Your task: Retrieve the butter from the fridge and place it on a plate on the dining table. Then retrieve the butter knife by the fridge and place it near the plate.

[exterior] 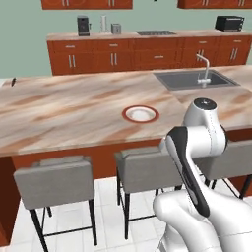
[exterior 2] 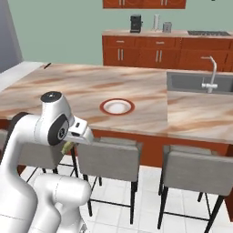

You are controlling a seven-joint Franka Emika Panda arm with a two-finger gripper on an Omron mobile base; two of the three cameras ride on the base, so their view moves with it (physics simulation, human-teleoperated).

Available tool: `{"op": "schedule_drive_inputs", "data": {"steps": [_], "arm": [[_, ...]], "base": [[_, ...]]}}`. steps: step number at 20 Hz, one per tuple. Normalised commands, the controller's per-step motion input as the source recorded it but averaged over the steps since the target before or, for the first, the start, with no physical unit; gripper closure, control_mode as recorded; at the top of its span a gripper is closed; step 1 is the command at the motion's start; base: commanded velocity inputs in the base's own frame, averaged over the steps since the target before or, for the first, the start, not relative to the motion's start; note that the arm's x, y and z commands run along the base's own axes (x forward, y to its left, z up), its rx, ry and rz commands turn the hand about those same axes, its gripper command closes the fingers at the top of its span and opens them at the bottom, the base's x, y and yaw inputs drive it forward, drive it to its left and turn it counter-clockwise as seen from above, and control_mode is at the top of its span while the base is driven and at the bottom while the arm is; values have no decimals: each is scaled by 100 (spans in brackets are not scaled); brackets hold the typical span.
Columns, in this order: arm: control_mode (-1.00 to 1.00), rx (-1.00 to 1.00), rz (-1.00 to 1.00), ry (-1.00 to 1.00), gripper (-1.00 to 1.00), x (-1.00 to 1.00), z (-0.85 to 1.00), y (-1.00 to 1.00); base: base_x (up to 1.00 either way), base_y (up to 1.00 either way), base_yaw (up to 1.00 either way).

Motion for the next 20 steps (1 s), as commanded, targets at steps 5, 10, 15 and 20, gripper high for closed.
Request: {"op": "schedule_drive_inputs", "data": {"steps": [5, 10, 15, 20], "arm": [[100, 0, 0, 0, 100, 0, 0, 0], [100, 0, 0, 0, 100, 0, 0, 0], [100, 0, 0, 0, 100, 0, 0, 0], [100, 0, 0, 0, 100, 0, 0, 0]], "base": [[78, -39, 0], [89, -16, -1], [72, 0, 0], [65, 0, 0]]}}
